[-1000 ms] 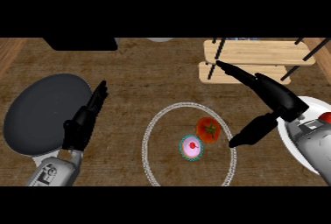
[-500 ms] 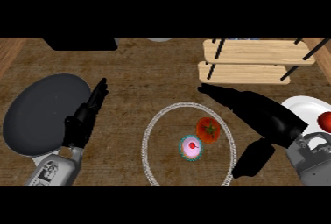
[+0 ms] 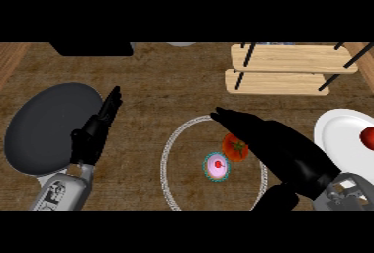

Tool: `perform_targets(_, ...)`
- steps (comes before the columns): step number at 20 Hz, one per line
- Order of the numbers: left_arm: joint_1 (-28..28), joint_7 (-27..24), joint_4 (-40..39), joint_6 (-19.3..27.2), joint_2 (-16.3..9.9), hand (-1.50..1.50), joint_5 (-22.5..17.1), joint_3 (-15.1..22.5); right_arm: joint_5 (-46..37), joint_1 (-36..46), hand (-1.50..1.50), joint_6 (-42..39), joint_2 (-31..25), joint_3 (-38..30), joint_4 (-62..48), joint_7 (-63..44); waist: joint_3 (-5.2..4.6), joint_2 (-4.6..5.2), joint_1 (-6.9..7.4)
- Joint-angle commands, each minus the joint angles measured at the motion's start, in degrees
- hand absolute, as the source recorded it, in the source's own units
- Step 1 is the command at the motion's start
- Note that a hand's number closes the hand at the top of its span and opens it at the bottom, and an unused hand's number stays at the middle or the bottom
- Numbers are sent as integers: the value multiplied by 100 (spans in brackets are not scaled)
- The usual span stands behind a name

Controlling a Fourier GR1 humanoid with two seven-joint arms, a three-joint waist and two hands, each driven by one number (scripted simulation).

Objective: Pick the cupcake from the placemat and place it in the tiered shelf

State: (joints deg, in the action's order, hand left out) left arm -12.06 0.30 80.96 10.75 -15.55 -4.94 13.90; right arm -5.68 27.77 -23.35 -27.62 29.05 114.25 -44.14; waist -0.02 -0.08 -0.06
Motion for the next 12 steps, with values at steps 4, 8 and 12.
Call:
perform_targets(4,-73,307,164,-200,226,0,190,-167,-675,-3,-150,-404,746,-164,-196,-198,1,5,24)
perform_targets(8,179,-178,-98,-404,223,0,291,-396,-898,-413,-150,-688,933,-180,195,-353,0,4,7)
perform_targets(12,44,-185,-237,-587,310,0,313,-620,-1322,-748,-150,-762,1079,-355,31,167,1,7,3)
